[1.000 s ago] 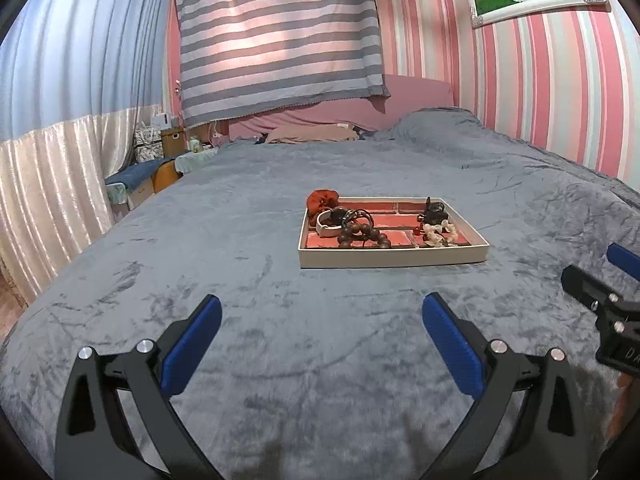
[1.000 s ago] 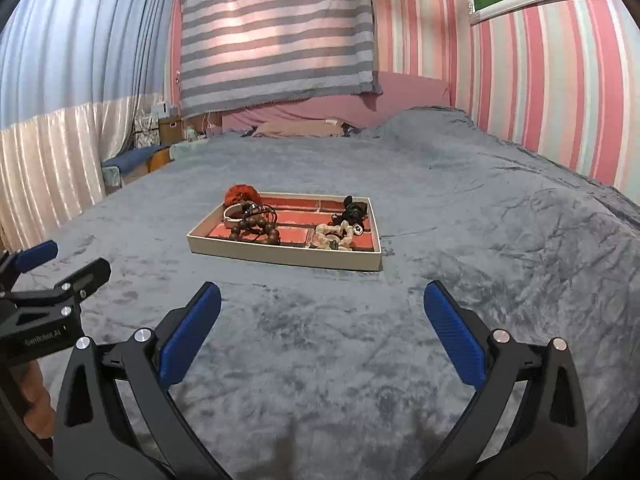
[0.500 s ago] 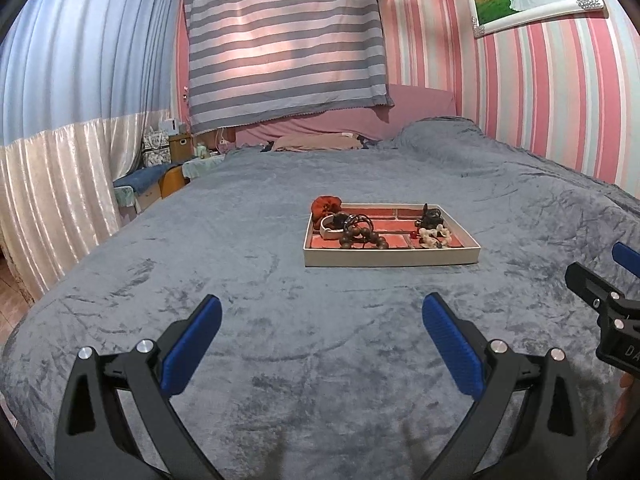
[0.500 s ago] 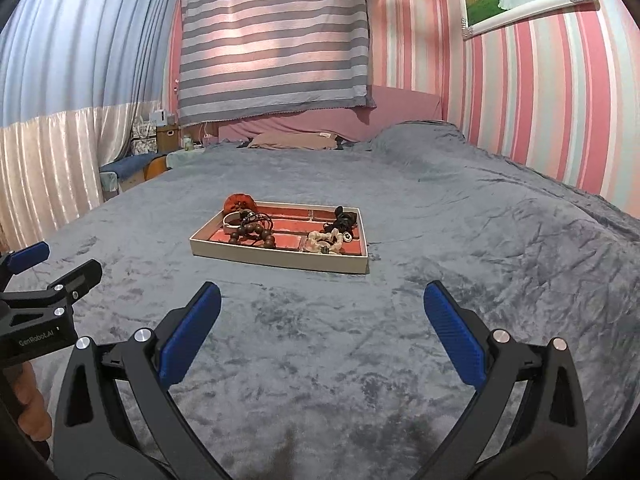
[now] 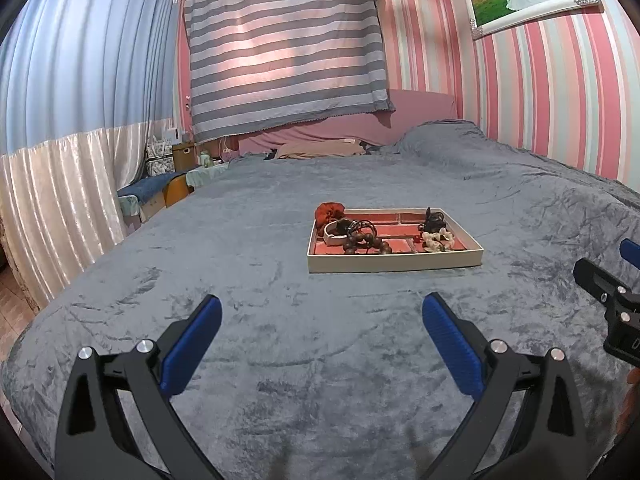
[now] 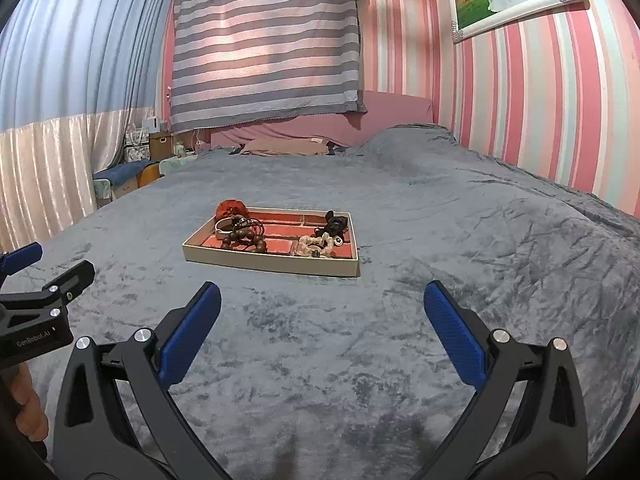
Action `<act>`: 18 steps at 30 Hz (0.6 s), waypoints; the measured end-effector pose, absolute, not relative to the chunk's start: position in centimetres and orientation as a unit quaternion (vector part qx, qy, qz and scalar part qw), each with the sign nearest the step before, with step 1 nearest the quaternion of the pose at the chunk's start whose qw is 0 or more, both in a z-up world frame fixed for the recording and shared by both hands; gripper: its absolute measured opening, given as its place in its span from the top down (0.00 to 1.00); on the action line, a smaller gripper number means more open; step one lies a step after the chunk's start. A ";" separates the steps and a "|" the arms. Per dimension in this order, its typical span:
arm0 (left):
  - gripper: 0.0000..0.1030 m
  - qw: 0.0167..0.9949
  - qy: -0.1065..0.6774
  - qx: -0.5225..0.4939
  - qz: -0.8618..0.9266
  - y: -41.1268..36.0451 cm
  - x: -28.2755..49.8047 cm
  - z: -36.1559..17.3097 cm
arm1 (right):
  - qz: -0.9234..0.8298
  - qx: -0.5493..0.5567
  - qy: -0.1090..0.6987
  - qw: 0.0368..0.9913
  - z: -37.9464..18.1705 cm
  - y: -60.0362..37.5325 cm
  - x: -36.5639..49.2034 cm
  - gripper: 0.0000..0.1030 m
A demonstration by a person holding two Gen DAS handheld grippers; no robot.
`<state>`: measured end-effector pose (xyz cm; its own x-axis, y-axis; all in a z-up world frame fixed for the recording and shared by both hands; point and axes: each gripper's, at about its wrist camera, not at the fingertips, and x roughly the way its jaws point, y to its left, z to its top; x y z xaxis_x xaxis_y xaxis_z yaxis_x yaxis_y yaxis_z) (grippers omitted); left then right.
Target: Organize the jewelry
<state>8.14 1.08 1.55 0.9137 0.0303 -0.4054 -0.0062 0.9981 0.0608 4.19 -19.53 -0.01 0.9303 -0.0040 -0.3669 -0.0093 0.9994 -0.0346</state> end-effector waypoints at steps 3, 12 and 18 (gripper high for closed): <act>0.05 0.978 0.206 0.028 0.008 1.1 8.1 1.6 | 0.001 -0.016 0.184 0.983 0.1 -19.4 4.0 0.04; 0.05 0.980 0.196 0.028 0.007 1.1 8.1 1.6 | -0.003 -0.017 0.170 0.985 0.3 -19.3 3.6 0.04; 0.05 0.981 0.191 0.027 0.006 1.2 8.1 1.7 | -0.005 -0.016 0.163 0.986 0.3 -19.3 3.5 0.04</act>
<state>8.14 1.22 1.70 0.9267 0.0222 -0.3752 -0.0015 0.9985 0.0554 3.51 -19.29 0.33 0.9468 -0.0156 -0.3214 0.0051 0.9994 -0.0334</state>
